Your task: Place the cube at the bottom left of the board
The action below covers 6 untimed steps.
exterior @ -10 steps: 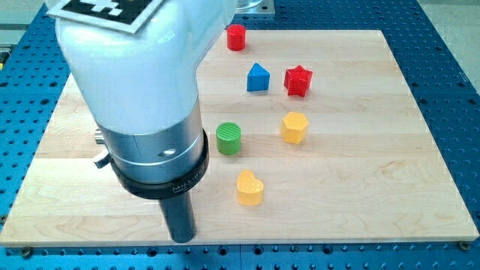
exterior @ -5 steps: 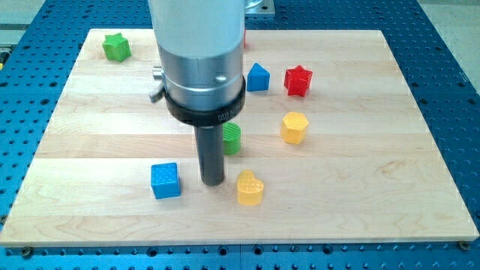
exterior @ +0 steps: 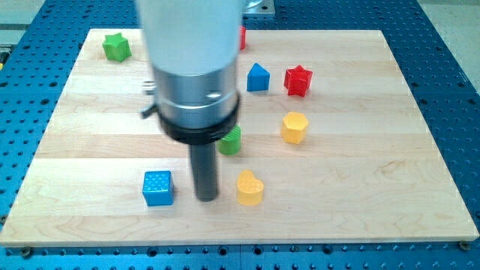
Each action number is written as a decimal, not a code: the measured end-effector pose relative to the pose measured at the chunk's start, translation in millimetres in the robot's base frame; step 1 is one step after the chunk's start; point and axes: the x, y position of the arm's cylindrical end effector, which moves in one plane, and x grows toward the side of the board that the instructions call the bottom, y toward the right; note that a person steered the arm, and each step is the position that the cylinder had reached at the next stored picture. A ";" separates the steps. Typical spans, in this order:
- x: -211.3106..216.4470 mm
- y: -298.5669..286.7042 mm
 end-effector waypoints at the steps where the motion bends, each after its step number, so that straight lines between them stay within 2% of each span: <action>1: -0.9 -71.7; 2: -0.9 -109.7; 3: -6.5 -101.5; 4: -47.2 -76.5; 5: -46.8 -120.2; 6: -11.3 -147.7</action>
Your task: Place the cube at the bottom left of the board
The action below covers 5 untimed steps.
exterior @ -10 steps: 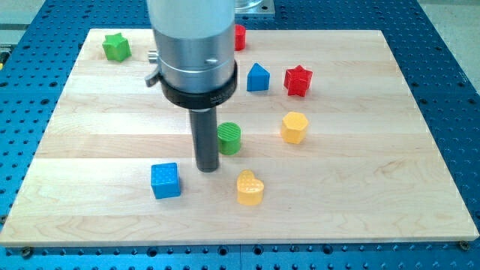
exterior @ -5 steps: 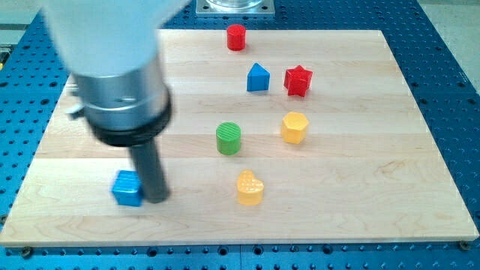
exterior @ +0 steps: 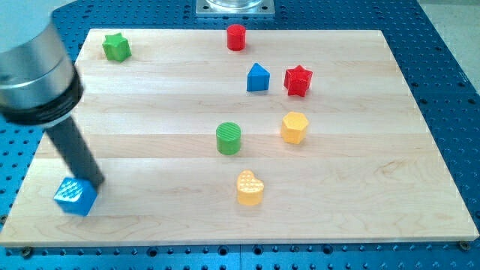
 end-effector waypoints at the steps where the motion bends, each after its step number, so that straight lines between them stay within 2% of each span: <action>1: 11.4 3.8; 2: -4.5 43.7; 3: 0.7 74.8; 4: 51.9 63.3; 5: 66.2 31.5</action>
